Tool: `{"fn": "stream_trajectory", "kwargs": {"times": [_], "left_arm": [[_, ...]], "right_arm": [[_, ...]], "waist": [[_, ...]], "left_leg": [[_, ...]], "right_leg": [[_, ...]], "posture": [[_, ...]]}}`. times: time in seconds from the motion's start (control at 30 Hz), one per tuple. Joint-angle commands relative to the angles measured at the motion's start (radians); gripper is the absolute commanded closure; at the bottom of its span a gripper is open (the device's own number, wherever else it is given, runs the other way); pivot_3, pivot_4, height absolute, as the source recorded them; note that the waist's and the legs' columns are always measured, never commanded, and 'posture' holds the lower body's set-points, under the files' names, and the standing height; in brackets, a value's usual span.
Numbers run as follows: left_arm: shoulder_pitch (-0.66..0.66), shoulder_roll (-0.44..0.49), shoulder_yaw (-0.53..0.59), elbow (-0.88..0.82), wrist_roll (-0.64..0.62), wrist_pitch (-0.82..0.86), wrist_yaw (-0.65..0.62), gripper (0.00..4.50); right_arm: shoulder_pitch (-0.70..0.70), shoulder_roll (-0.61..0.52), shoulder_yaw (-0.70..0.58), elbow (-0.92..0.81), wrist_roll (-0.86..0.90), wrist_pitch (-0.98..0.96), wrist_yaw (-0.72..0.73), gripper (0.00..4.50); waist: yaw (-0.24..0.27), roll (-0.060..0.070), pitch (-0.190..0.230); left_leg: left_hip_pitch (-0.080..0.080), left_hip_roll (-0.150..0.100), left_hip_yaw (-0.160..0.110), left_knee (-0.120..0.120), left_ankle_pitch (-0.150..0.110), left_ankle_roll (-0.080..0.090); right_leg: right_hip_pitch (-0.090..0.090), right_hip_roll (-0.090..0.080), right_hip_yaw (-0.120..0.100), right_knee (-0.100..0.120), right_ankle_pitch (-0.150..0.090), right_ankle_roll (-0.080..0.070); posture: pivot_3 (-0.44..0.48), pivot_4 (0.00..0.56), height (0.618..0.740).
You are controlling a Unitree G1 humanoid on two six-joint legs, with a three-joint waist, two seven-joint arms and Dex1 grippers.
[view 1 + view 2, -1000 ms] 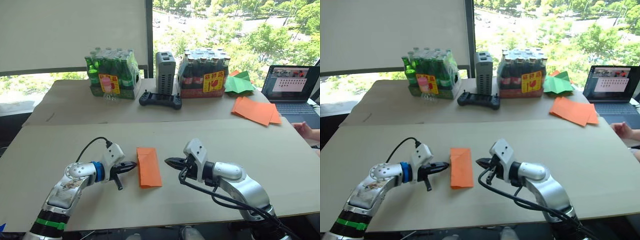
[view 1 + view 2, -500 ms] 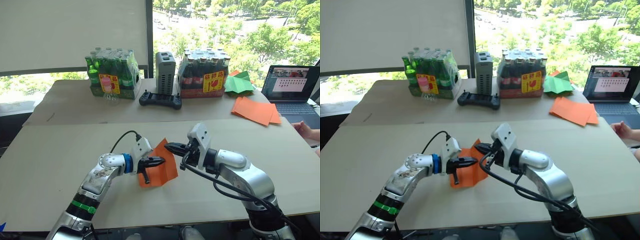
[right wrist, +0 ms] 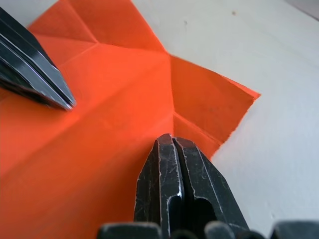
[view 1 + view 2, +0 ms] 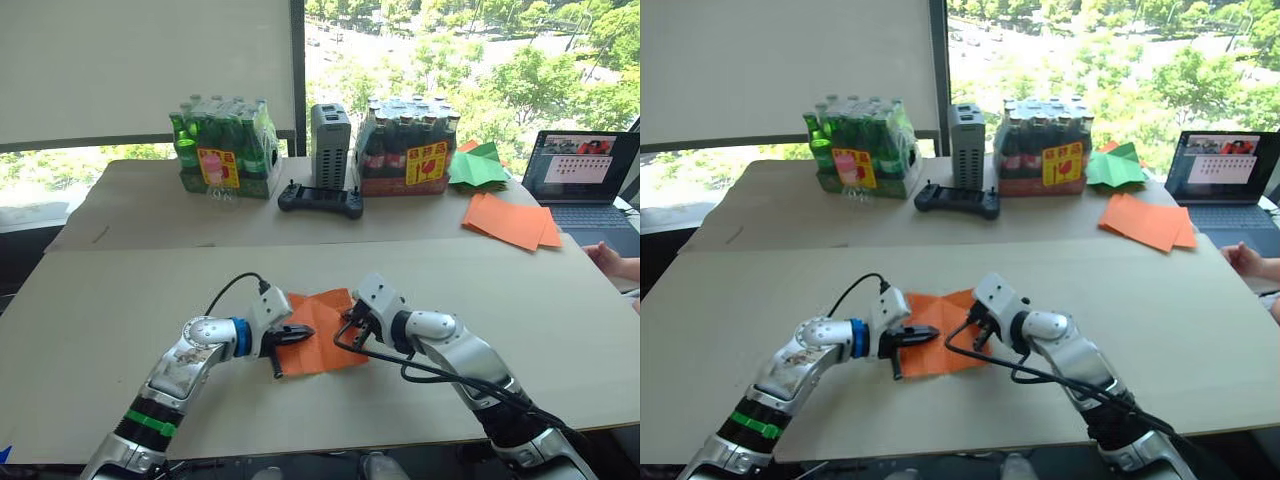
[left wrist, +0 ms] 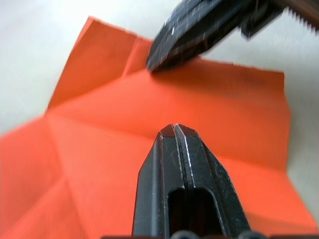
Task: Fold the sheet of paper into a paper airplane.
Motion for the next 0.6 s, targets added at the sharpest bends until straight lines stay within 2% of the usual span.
{"fn": "stream_trajectory", "kwargs": {"times": [0.03,0.3,0.5,0.53,0.6], "left_arm": [[0.023,0.051,-0.007,0.047,0.075,-0.059,0.010,4.50],[0.030,0.039,-0.023,0.042,0.090,-0.077,0.020,4.50],[0.035,0.036,-0.020,0.033,0.088,-0.071,0.021,4.50],[0.035,0.036,-0.019,0.030,0.087,-0.070,0.021,4.50],[0.033,0.035,-0.017,0.025,0.087,-0.069,0.021,4.50]], "right_arm": [[0.037,-0.019,0.007,-0.038,-0.018,0.009,0.007,4.48],[0.071,-0.001,0.017,-0.054,-0.041,0.015,-0.003,4.48],[0.070,0.018,0.006,-0.051,-0.048,0.008,-0.005,4.48],[0.070,0.023,0.000,-0.050,-0.047,0.009,-0.009,3.89],[0.068,0.031,-0.011,-0.050,-0.040,0.004,-0.008,3.26]], "waist": [[0.004,0.000,0.000],[0.006,0.000,-0.001],[0.005,0.000,-0.001],[0.005,0.000,-0.001],[0.005,0.000,-0.001]], "left_leg": [[0.001,0.000,0.000,0.000,0.000,0.000],[0.007,0.000,0.000,0.002,0.000,0.000],[0.014,0.000,0.000,0.001,0.000,0.001],[0.015,0.000,0.000,0.001,0.000,0.001],[0.015,0.000,0.000,0.001,0.000,0.001]], "right_leg": [[0.001,0.000,0.000,0.000,0.000,0.000],[0.008,0.000,0.000,-0.001,-0.001,0.002],[0.015,0.000,0.000,-0.001,-0.005,0.009],[0.016,0.000,0.000,-0.001,-0.005,0.009],[0.016,0.000,0.000,-0.001,-0.005,0.009]], "posture": [[0.000,0.150,0.723],[0.000,0.150,0.723],[0.000,0.150,0.723],[0.000,0.150,0.723],[0.000,0.150,0.723]]}}
